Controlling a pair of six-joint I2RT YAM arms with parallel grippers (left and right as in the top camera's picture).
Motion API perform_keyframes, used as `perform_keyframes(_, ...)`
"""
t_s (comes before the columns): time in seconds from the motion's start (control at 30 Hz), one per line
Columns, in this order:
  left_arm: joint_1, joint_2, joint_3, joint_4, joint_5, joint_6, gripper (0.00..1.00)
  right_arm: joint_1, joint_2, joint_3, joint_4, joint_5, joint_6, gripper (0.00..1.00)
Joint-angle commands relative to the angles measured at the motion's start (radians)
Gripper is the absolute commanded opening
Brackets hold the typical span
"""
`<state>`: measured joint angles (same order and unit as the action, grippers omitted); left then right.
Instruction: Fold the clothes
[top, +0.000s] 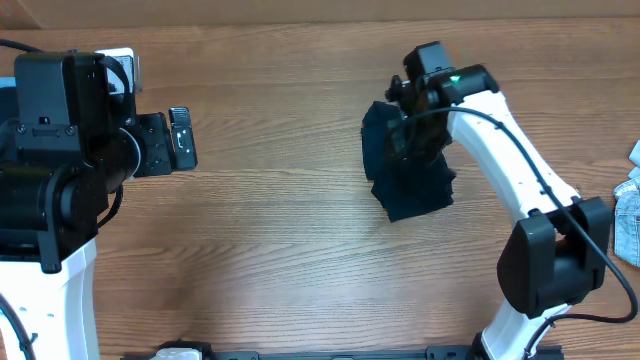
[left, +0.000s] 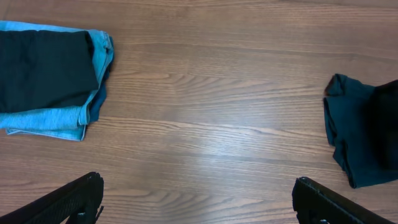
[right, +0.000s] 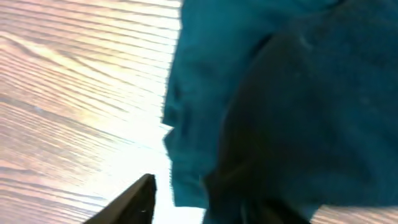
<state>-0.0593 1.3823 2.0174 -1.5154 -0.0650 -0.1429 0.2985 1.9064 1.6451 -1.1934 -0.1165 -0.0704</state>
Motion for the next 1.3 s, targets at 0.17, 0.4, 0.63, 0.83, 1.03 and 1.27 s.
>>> perform_keyframes(0.17,-0.006,0.003,0.003,0.001,-0.013,0.008,1.00,0.000,-0.027,0.120,-0.067,0.000,0.042,0.56)
perform_keyframes(0.4,-0.006,0.003,0.003,0.001,-0.013,0.008,1.00,-0.058,-0.016,0.105,-0.014,-0.121,0.084,0.56)
perform_keyframes(0.63,-0.006,0.003,0.003,0.001,-0.013,0.008,1.00,-0.057,0.079,0.069,0.083,-0.167,0.116,0.48)
perform_keyframes(0.83,-0.006,0.003,0.003,0.001,-0.013,0.008,1.00,-0.056,0.211,0.069,0.047,-0.226,0.151,0.47)
perform_keyframes(1.03,-0.006,0.003,0.003,0.001,-0.013,0.008,1.00,-0.056,0.280,0.056,0.008,-0.225,0.151,0.49)
perform_keyframes(1.27,-0.006,0.003,0.003,0.001,-0.013,0.008,1.00,-0.056,0.216,0.090,-0.008,-0.259,0.089,0.42)
